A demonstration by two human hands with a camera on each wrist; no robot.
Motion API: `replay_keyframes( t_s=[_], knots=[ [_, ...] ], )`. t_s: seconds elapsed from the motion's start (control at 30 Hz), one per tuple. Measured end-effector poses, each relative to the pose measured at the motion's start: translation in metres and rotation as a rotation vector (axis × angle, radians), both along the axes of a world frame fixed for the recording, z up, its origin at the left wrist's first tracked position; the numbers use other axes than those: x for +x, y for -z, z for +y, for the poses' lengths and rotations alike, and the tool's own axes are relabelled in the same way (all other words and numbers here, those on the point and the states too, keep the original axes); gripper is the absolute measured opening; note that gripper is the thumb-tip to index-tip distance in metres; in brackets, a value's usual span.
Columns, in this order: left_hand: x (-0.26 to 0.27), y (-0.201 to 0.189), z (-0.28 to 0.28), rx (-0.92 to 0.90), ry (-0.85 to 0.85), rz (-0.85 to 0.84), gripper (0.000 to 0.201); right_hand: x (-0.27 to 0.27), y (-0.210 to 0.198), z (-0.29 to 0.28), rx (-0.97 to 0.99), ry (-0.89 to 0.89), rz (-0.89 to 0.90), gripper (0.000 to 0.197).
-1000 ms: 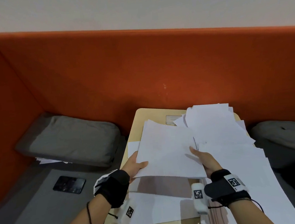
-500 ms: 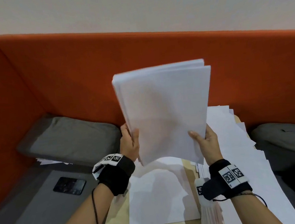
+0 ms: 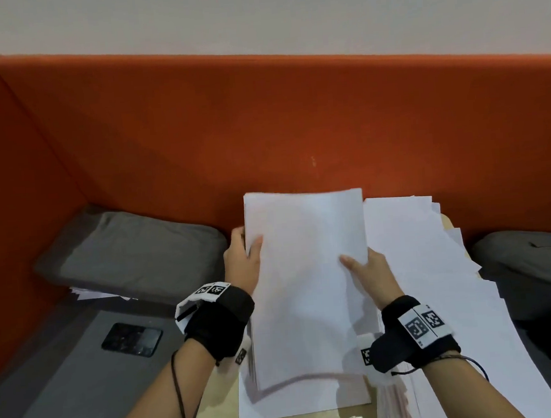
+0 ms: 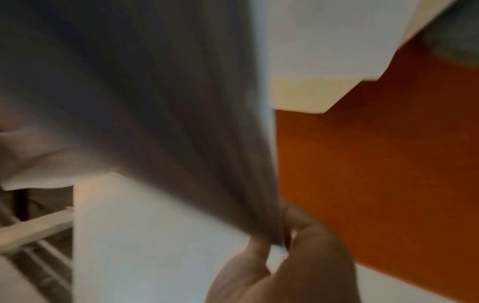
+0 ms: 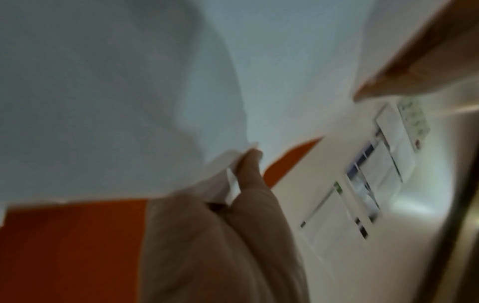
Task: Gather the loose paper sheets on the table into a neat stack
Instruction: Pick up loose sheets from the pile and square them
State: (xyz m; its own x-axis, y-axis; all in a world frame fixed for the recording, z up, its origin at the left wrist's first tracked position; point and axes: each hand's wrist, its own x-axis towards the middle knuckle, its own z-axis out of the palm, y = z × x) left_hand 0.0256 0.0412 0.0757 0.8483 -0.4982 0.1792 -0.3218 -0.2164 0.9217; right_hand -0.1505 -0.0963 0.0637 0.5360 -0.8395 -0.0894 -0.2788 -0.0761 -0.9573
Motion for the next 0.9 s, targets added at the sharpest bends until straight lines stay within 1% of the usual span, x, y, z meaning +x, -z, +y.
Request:
replay_keyframes(
  t_s=[0.03,0.1,0.13,0.17,0.2,0.27,0.3,0.37,0.43,0.47,0.5,0.57,0.6,0.63,0.73,0.8,0.83,0.9],
  knots=[
    [0.008,0.020,0.002,0.183,-0.014,0.033,0.026,0.001,0.016,0.000,0.004,-0.053,0.147,0.030],
    [0.011,0.062,0.013,0.641,0.016,0.105,0.031,-0.001,0.053,0.006,0.027,-0.147,0.445,0.032],
    [0.009,0.080,0.021,0.811,0.037,0.143,0.036,-0.003,0.070,0.010,0.043,-0.150,0.544,0.033],
    [0.005,0.094,0.028,0.888,0.042,0.188,0.041,-0.005,0.082,0.013,0.055,-0.127,0.594,0.034],
    [0.001,0.103,0.034,0.890,0.030,0.226,0.046,-0.006,0.089,0.016,0.054,-0.100,0.613,0.036],
    [-0.002,0.109,0.040,0.865,-0.022,0.219,0.055,-0.003,0.090,0.018,0.035,-0.090,0.649,0.038],
    [-0.002,0.110,0.041,0.881,-0.028,0.204,0.058,0.000,0.088,0.019,0.025,-0.103,0.687,0.039],
    [-0.002,0.109,0.040,0.928,-0.022,0.187,0.061,0.003,0.083,0.024,-0.052,-0.121,0.820,0.045],
    [0.002,0.109,0.038,0.885,-0.015,0.218,0.062,0.006,0.079,0.030,-0.135,-0.132,0.920,0.051],
    [0.005,0.108,0.037,0.827,-0.013,0.246,0.063,0.008,0.078,0.033,-0.154,-0.134,0.909,0.053],
    [0.009,0.108,0.037,0.760,-0.026,0.266,0.065,0.010,0.081,0.035,-0.137,-0.147,0.860,0.053],
    [0.018,0.108,0.036,0.655,-0.057,0.335,0.075,0.014,0.083,0.038,-0.035,-0.155,0.640,0.050],
    [0.022,0.107,0.036,0.607,-0.080,0.385,0.078,0.017,0.083,0.039,0.003,-0.165,0.534,0.046],
    [0.027,0.109,0.037,0.547,-0.112,0.439,0.076,0.019,0.082,0.040,0.023,-0.180,0.465,0.042],
    [0.039,0.113,0.045,0.348,-0.204,0.634,0.050,0.021,0.083,0.039,0.028,-0.232,0.405,0.032],
    [0.043,0.114,0.051,0.230,-0.190,0.725,0.037,0.017,0.090,0.035,0.064,-0.223,0.379,0.026],
    [0.042,0.114,0.052,0.211,-0.158,0.710,0.034,0.015,0.094,0.033,0.086,-0.208,0.363,0.024],
    [0.033,0.109,0.049,0.214,-0.063,0.579,0.029,0.013,0.100,0.031,0.110,-0.180,0.339,0.023]
  ],
)
